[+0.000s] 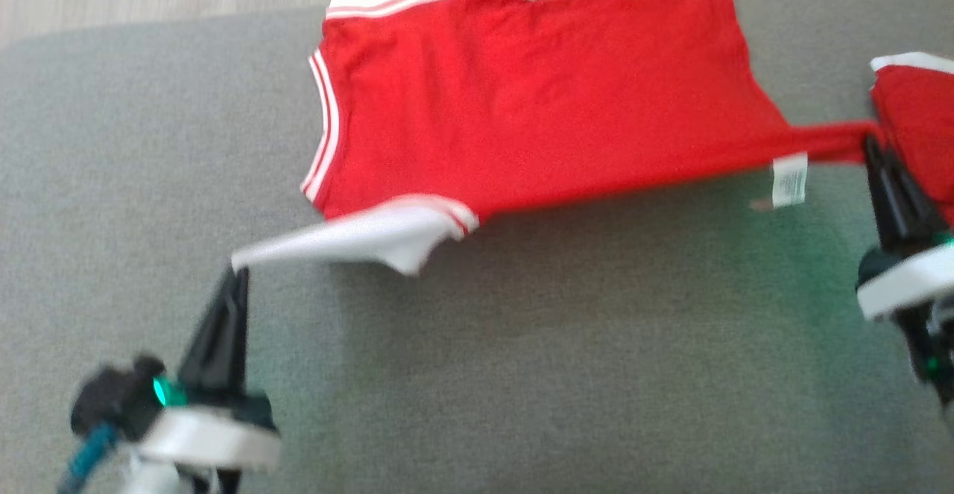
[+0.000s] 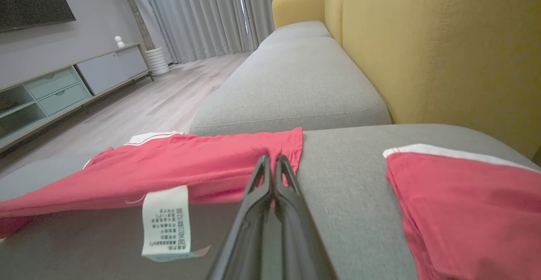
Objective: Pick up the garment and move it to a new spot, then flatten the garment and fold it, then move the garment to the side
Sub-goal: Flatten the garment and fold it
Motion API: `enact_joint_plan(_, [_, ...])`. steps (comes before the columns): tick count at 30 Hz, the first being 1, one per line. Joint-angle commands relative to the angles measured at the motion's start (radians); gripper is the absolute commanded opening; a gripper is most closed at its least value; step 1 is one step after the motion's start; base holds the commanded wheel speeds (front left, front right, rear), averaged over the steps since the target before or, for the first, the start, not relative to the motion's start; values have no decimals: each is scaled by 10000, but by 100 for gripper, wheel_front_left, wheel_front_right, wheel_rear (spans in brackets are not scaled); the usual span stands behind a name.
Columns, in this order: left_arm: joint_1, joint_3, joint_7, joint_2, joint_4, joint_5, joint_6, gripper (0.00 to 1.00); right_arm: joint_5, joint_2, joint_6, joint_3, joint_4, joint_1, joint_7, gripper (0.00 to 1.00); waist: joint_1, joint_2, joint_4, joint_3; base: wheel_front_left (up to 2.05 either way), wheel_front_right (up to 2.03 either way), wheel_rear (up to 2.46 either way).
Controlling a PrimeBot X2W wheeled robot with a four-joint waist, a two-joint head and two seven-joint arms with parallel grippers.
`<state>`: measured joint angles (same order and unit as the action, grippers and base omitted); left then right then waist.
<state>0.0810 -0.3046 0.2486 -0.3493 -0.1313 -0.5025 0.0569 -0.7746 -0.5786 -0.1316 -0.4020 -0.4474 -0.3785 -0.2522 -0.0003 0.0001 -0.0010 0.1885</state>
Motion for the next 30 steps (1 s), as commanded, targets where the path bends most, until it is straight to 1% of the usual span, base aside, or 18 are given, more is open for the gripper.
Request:
enact_joint_plan(1, [-211, 318, -9, -272, 525, -64, -211, 0, -6, -348, 9, 171, 378, 398, -94, 0, 3, -1, -70, -204, 0, 0, 0])
enact_joint_plan(3, [-505, 266, -43, -242, 675, -73, -291, 0, 32, -335, 9, 249, 464, 661, -94, 0, 3, -1, -81, -277, 0, 0, 0])
enact_joint_plan(6, [-1250, 150, -154, -191, 1065, -104, -514, 0, 108, -256, 9, 404, 718, 1455, -95, 0, 3, -1, -120, -473, 0, 0, 0])
enact_joint_plan(9, [-1781, 144, -209, -159, 1304, -242, -646, 0, 153, -209, 9, 545, 972, 2137, -95, 0, 3, -1, -152, -619, 0, 0, 0])
enact_joint_plan(16, [-2208, 53, -409, -158, 1572, -440, -702, 0, 240, -147, 9, 951, 1371, 2931, -95, 0, 3, -1, -188, -727, 0, 0, 0])
enact_joint_plan(19, [-1952, 70, -467, -121, 1609, -495, -705, 0, 269, -112, 9, 1068, 1424, 2916, -92, 0, 3, -1, -192, -604, 0, 0, 0])
enact_joint_plan(23, [-1206, 42, -572, -69, 1511, -502, -603, 0, 344, -19, 9, 1186, 1384, 2655, -43, 0, 3, -1, -167, -304, 0, 0, 0])
enact_joint_plan(27, [-52, -44, -782, 64, 1270, -443, -507, 0, 455, 101, 9, 1211, 1214, 2152, 67, 0, 3, -1, -151, 117, 0, 0, 0])
enact_joint_plan(29, [587, -90, -871, 100, 975, -420, -382, 0, 519, 172, 9, 1170, 1113, 1808, 161, 0, 3, -1, -168, 340, 0, 0, 0])
enact_joint_plan(30, [1237, -127, -930, 149, 658, -390, -266, 0, 579, 235, 9, 1125, 993, 1428, 238, 0, 3, -1, -190, 568, 0, 0, 0])
